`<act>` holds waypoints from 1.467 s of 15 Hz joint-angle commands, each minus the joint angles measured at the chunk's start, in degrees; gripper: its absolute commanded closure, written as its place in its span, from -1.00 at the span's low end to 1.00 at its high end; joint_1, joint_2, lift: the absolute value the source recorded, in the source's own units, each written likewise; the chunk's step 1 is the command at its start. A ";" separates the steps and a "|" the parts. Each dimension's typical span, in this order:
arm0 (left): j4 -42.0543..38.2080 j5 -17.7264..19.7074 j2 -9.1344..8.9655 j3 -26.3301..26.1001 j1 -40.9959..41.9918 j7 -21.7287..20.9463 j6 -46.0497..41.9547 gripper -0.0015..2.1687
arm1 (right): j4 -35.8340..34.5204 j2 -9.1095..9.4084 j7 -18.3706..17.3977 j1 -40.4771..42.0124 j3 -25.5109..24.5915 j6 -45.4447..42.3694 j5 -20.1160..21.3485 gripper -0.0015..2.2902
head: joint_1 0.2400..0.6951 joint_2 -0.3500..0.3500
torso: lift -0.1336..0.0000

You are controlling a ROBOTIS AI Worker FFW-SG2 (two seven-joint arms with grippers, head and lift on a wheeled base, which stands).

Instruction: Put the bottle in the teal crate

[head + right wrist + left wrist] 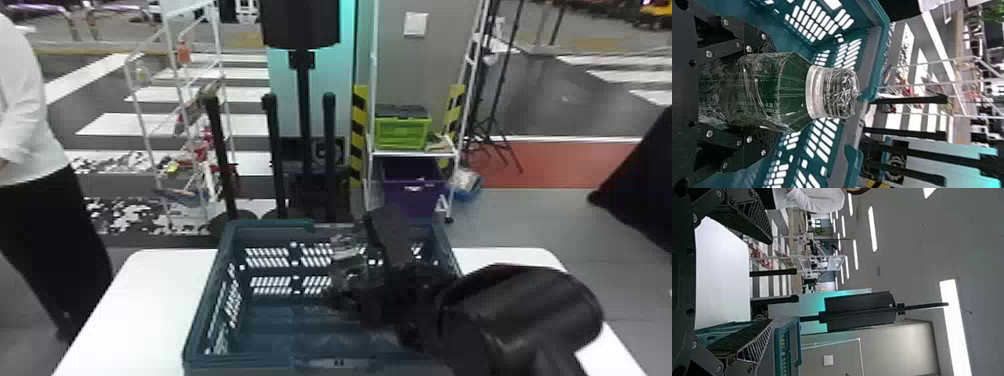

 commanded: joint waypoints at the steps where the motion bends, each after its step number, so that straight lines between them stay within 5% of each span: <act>1: 0.04 0.00 0.00 0.00 -0.13 -0.03 0.14 -0.82 | 5.88 1.36 0.20 -2.51 1.48 -0.22 -0.45 0.73 | 0.14 0.00 | 1.00; 4: 0.04 0.44 0.09 0.00 -0.22 -0.12 0.14 -0.82 | 12.56 2.91 0.46 -5.24 2.71 -0.57 -0.45 0.73 | 0.14 0.00 | 1.00; 17: 0.74 1.14 0.18 0.97 -0.31 -0.12 0.14 -0.82 | 32.86 2.91 1.60 -13.50 3.24 -5.67 -1.15 0.66 | 0.14 0.00 | 1.00; 18: 0.83 1.14 0.09 1.06 -0.31 -0.12 0.14 -0.82 | 33.57 2.91 1.60 -13.50 3.24 -7.78 -1.24 0.48 | 0.14 0.00 | 1.00; 20: 0.83 1.32 0.18 1.23 -0.31 -0.12 0.14 -0.82 | 33.74 2.91 1.96 -13.59 3.24 -9.01 -1.24 -0.25 | 0.14 0.00 | 1.00; 21: 0.83 1.32 0.18 1.32 -0.31 -0.12 0.14 -0.82 | 33.92 2.91 2.13 -13.76 3.15 -8.83 -1.33 -0.39 | 0.14 0.00 | 1.00; 22: 0.74 1.32 0.18 1.32 -0.31 -0.12 0.14 -0.82 | 34.01 2.91 2.13 -14.03 3.15 -8.83 -2.03 -0.74 | 0.14 0.00 | 1.00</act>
